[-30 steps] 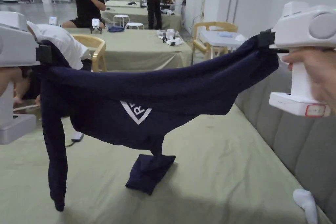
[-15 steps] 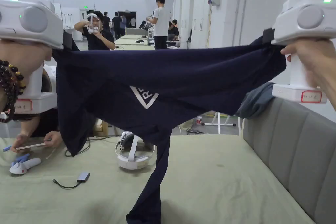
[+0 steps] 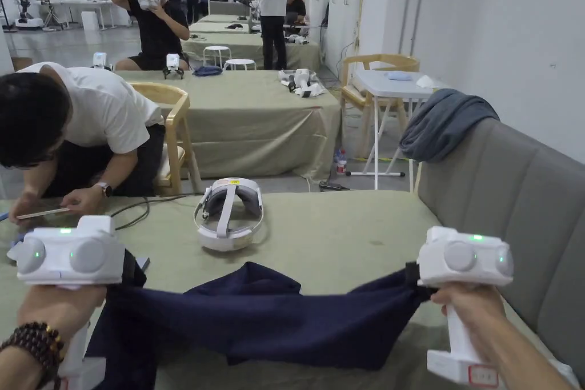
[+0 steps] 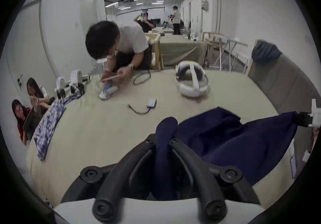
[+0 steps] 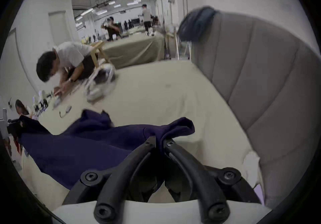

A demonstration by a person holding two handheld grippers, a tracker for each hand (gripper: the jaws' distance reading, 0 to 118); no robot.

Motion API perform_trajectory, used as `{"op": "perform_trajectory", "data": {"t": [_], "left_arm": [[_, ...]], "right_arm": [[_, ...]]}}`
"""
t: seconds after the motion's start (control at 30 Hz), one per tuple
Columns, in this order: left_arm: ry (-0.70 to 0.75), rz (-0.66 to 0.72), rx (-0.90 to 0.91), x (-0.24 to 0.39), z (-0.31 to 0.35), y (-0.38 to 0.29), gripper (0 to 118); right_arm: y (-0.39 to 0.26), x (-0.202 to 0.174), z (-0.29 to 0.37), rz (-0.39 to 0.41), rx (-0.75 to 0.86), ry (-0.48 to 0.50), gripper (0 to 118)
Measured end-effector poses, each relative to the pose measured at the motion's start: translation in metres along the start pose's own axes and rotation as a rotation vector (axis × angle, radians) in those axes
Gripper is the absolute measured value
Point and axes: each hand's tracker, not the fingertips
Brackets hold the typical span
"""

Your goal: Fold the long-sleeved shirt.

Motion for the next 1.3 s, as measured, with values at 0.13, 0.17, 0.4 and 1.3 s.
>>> {"op": "perform_trajectory", "data": {"t": [0.13,0.17,0.4,1.3], "left_arm": [[-0.048,0.042,0.043,-0.013,0.038,-0.05,12],[-0.056,0.039,0.038,-0.02,0.049,-0.062,12],[-0.047,0.044,-0.065,-0.045,0.125,-0.204,12],[-0.261,-0.031,0.06,0.004,0.103,-0.128,42]], "right_arm": [[-0.055,-0.001,0.036,0.041,0.021,0.047,5],[-0.071,0.0,0.047,0.064,0.02,0.057,5],[-0.219,0.027,0.111,0.084,-0.113,0.07,5],[-0.225,0.061,0.131,0.123,-0.125,0.072,0]]}}
